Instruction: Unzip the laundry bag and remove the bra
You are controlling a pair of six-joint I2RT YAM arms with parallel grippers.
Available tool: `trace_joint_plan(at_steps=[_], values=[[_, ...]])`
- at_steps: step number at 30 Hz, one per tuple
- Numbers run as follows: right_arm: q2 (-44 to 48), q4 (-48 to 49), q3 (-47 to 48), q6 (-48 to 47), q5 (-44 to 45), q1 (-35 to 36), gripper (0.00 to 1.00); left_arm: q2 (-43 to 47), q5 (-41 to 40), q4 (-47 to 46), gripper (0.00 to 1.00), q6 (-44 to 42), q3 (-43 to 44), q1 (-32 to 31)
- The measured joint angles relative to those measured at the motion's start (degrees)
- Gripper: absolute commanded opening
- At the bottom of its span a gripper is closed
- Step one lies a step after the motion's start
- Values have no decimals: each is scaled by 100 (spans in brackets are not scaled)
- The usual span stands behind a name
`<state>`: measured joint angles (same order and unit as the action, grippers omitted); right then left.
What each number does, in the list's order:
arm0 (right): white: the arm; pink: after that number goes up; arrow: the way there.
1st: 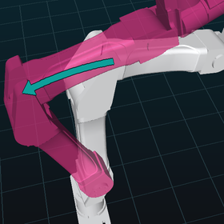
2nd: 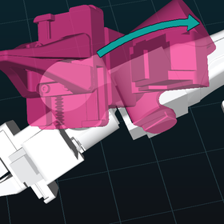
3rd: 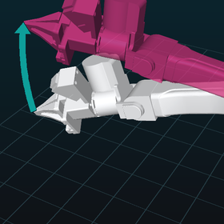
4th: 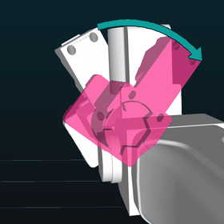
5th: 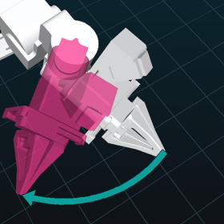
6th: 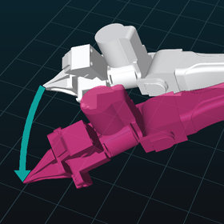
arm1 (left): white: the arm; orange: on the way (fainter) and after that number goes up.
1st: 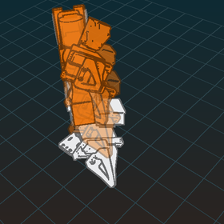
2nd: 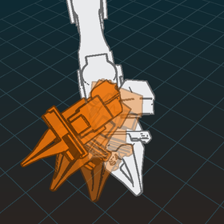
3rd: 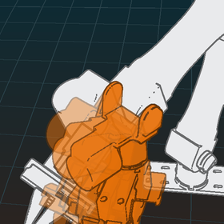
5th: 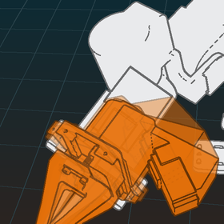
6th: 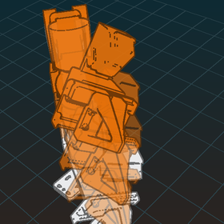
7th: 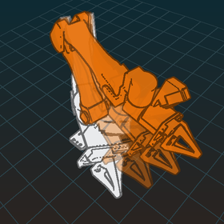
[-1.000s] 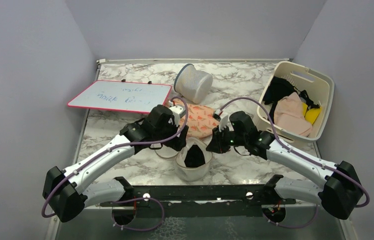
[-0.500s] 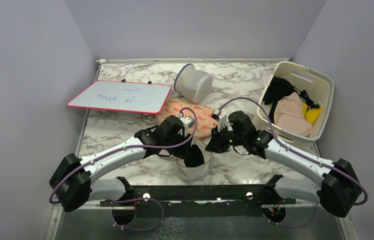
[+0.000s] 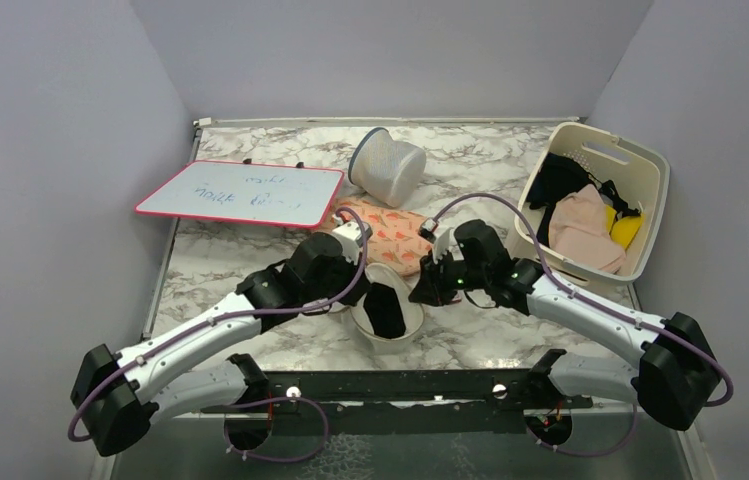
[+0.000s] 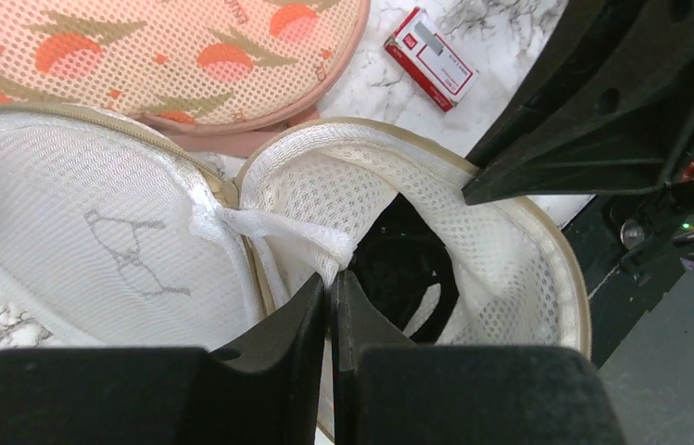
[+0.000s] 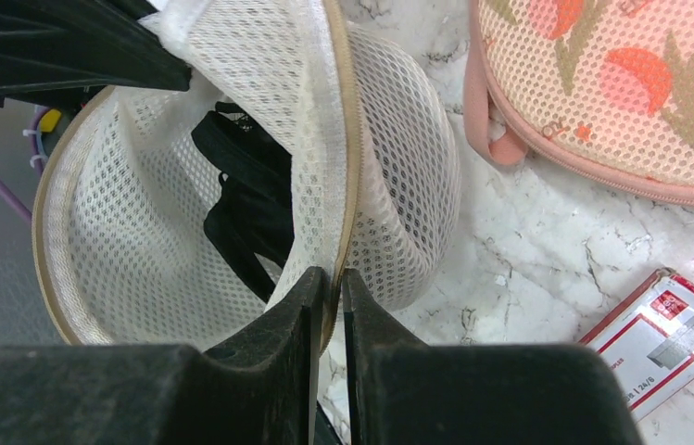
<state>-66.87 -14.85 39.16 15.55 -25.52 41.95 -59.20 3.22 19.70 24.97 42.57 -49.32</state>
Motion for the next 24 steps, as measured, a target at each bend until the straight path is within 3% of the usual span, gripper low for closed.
trace_joint_plan(at_steps=[4,8,17,24], values=[[2,166,0,0,33,0,14,614,-26,-538,0,4,-531,0],[-52,420,11,-74,120,0,23,1010,50,-1084,0,-76,-1172,0],[-411,195,297,-306,192,0,64,1047,387,-1279,0,-120,-1469,-4],[315,-184,245,-243,184,2,72,1143,407,-1259,0,315,-1554,-4]])
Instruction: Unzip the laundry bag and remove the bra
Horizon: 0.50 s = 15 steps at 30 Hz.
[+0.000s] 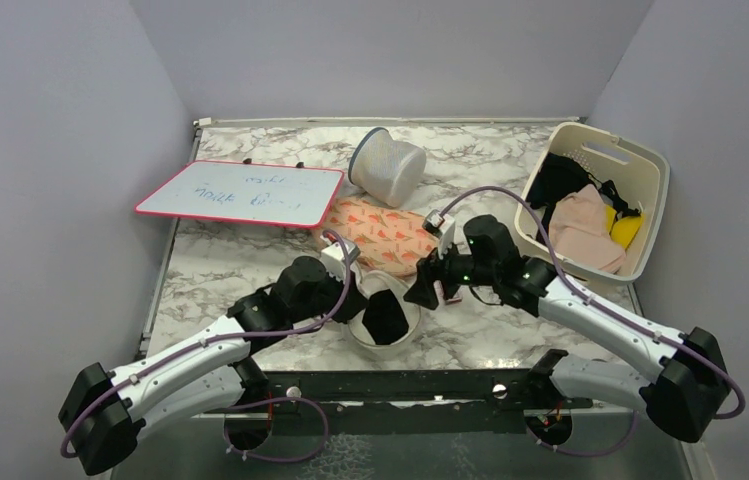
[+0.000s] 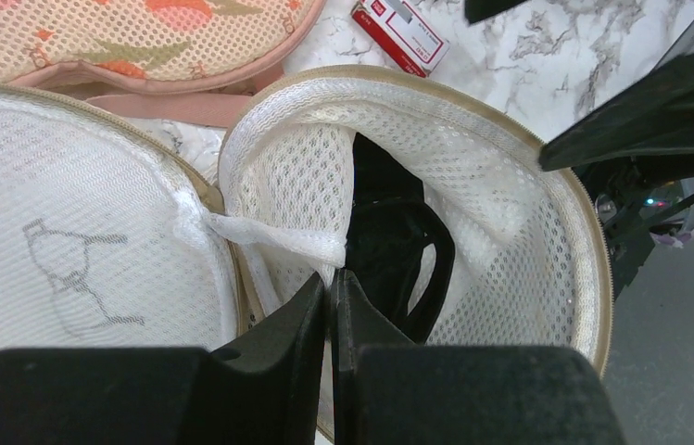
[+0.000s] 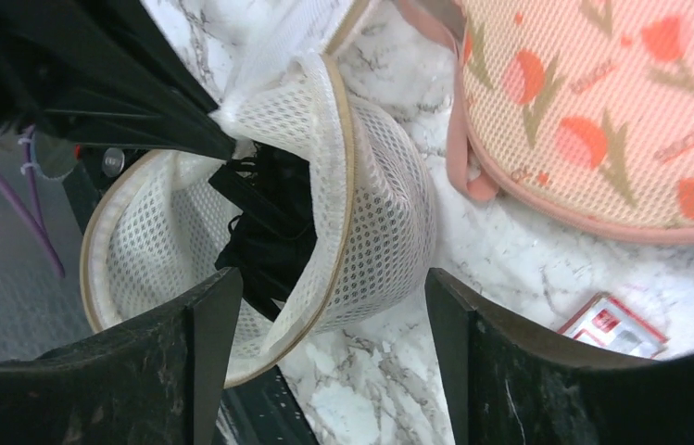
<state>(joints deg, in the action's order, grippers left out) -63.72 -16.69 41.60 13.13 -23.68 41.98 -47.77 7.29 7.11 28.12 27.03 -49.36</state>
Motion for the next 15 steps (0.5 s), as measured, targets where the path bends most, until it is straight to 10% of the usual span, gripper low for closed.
trace_joint_plan(at_steps=[15], values=[[813,472,164,-3547,-1325,155,50,-179,-24,-35,0,-1029,280,0]])
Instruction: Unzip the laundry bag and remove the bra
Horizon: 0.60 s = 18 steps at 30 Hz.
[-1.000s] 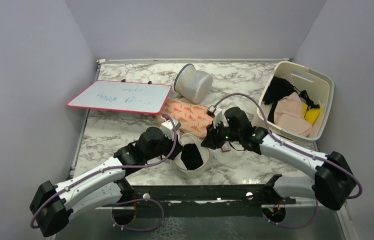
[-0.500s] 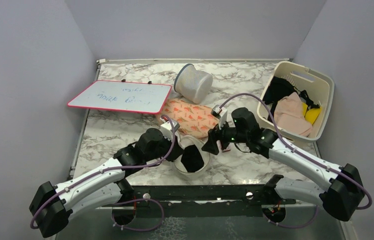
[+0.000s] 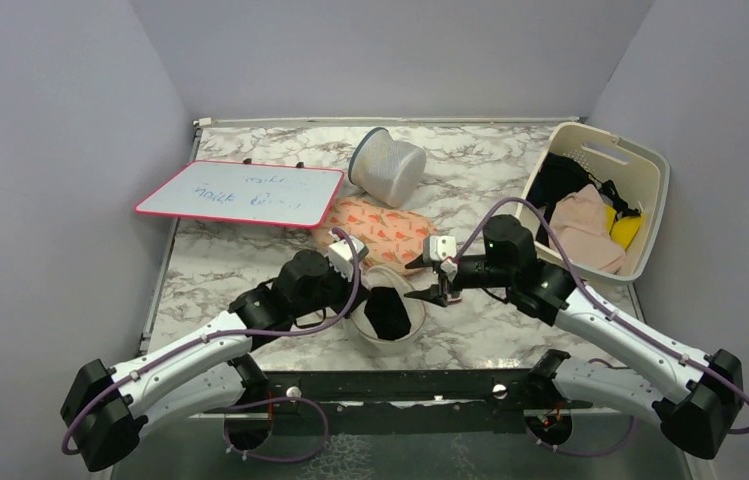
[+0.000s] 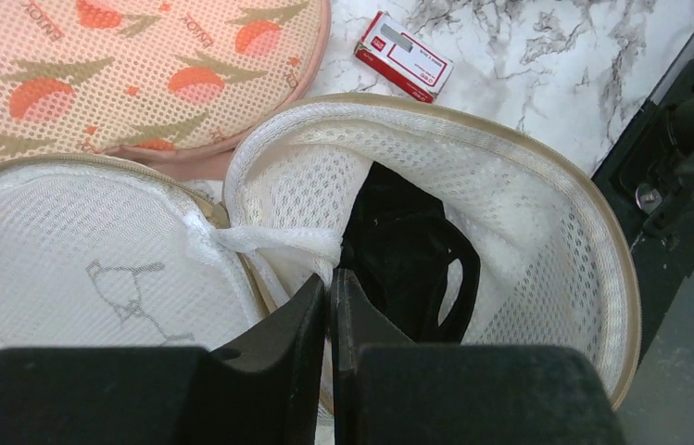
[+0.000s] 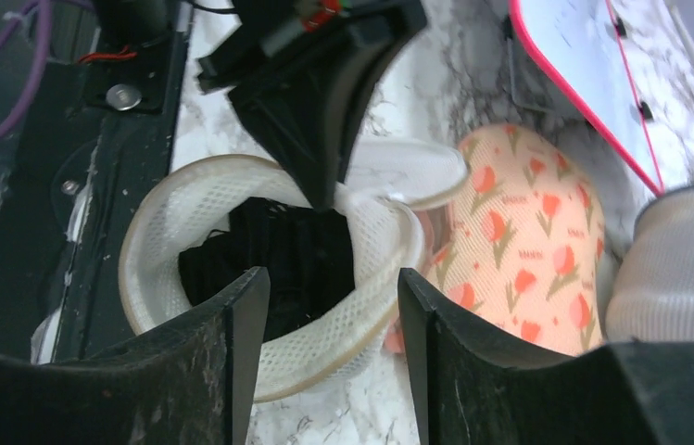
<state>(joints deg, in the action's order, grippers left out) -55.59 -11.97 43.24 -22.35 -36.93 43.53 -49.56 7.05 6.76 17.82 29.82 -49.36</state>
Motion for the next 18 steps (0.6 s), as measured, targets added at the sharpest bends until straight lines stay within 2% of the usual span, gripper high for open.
trace_joint_plan(at_steps=[4,9,12,18], values=[[-74,173,-118,-669,-232,229,46,-76,2,-87,0,-197,20,0],[-496,533,-542,-1110,-146,507,35,-94,-2,-122,0,-354,20,0],[-809,717,-680,-1252,20,697,35,-125,-2,-125,0,-442,37,0],[-1394,1373,-824,-1482,763,1222,43,-260,7,-157,0,-494,74,0]])
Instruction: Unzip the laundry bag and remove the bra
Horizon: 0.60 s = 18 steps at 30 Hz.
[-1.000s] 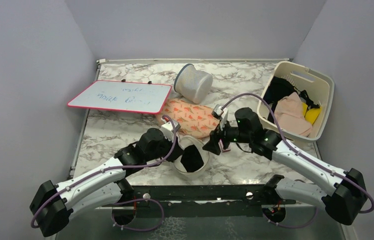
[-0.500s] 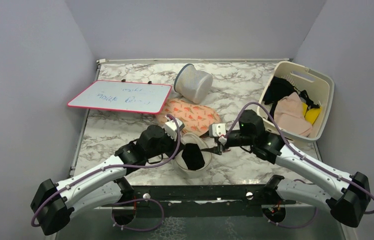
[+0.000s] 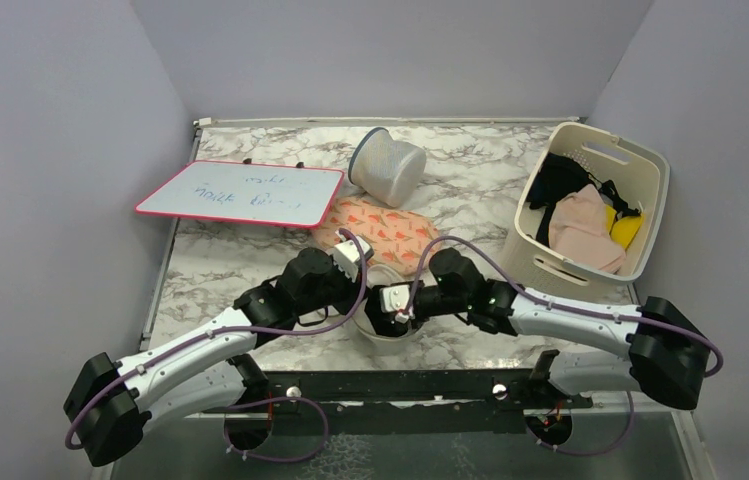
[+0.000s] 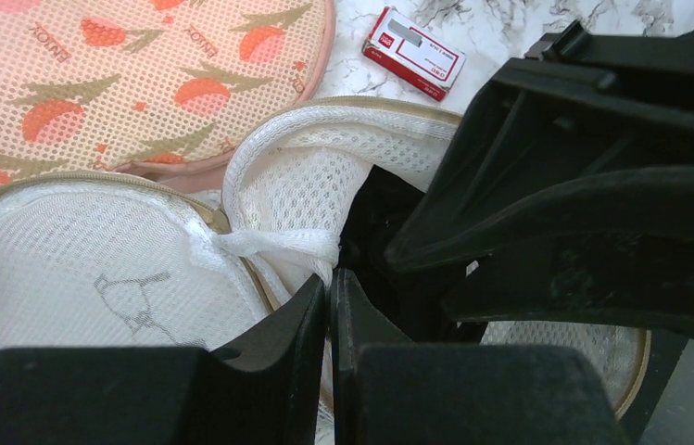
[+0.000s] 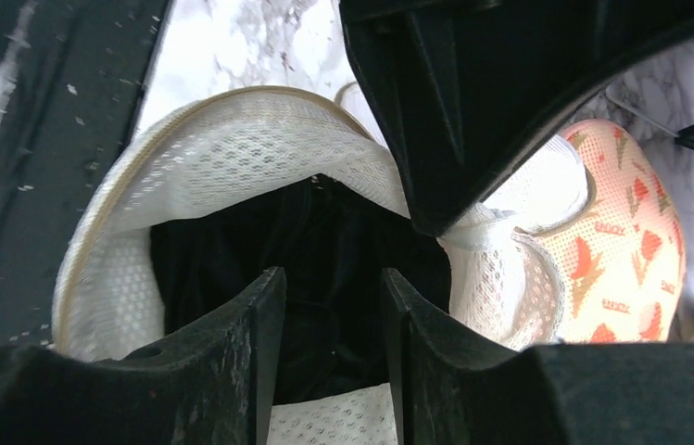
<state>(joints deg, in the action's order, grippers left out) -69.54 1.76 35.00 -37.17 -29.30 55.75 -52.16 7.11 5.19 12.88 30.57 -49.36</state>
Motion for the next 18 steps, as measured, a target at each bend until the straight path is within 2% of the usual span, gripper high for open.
trace_joint_plan(at_steps=[5,18], values=[[-350,553,-85,-190,684,131,50,-2,11,-4,0,0,0,0],[-890,1342,-87,-568,1209,131,53,-2,63,-46,0,2,0,0]])
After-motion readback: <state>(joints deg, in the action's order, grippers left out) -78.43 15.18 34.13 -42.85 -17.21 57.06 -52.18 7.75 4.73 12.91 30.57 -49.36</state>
